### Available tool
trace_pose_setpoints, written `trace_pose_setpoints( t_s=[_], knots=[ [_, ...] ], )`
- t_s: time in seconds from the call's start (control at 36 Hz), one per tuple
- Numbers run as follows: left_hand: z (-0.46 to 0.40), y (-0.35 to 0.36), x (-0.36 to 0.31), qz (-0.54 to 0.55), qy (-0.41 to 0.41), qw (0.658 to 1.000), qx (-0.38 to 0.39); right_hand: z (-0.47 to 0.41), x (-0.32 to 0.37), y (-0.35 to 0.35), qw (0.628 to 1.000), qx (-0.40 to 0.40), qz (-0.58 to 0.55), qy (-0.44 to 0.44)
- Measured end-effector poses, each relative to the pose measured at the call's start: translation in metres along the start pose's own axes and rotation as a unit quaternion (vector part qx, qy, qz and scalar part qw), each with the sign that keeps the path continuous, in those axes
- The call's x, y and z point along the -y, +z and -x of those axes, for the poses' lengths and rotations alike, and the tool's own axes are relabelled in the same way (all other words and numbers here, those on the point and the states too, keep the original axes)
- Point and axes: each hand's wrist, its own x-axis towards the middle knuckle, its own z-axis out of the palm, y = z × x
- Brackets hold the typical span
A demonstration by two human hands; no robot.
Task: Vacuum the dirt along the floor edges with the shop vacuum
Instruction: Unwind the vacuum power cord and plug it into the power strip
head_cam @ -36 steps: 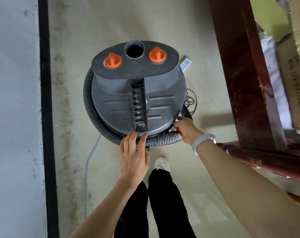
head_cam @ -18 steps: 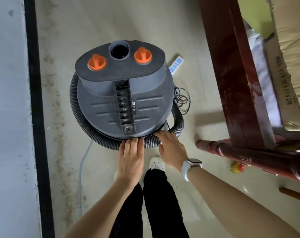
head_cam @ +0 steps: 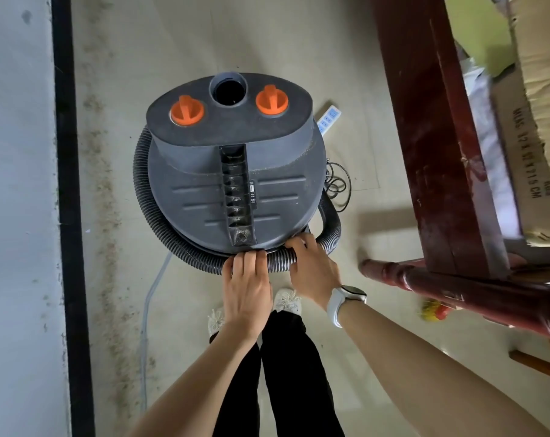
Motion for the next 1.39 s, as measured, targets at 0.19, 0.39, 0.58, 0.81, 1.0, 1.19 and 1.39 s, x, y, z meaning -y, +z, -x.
trace_pose_setpoints(
  t_s=[0.19,0.39,0.58,0.81,1.0,1.19,1.39],
  knots=[
    [0.0,-0.01,-0.002,0.0,-0.01,0.999,0.036,-0.023,-0.001,-0.01,0.781,-0.002,-0.565,0.265],
    [0.004,-0.021,-0.003,0.038,0.083,0.995,-0.035,-0.051,-0.006,-0.03,0.723,0.082,-0.602,0.33],
    [-0.023,-0.034,-0.005,0.039,0.094,0.994,-0.044,-0.054,-0.016,-0.015,0.611,-0.014,-0.713,0.344],
    [-0.042,-0.03,-0.012,-0.024,0.078,0.996,0.025,-0.044,-0.023,-0.009,0.487,-0.093,-0.803,0.331],
    [-0.039,-0.025,-0.025,-0.037,0.096,0.995,0.014,-0.044,-0.03,-0.034,0.455,-0.004,-0.868,0.198],
    [-0.063,-0.02,-0.039,0.021,0.093,0.995,-0.036,-0.047,-0.025,-0.062,0.602,0.016,-0.787,0.136],
    [-0.079,-0.045,-0.038,0.206,0.065,0.976,0.031,-0.043,-0.017,-0.1,0.556,0.002,-0.825,0.107]
  ],
)
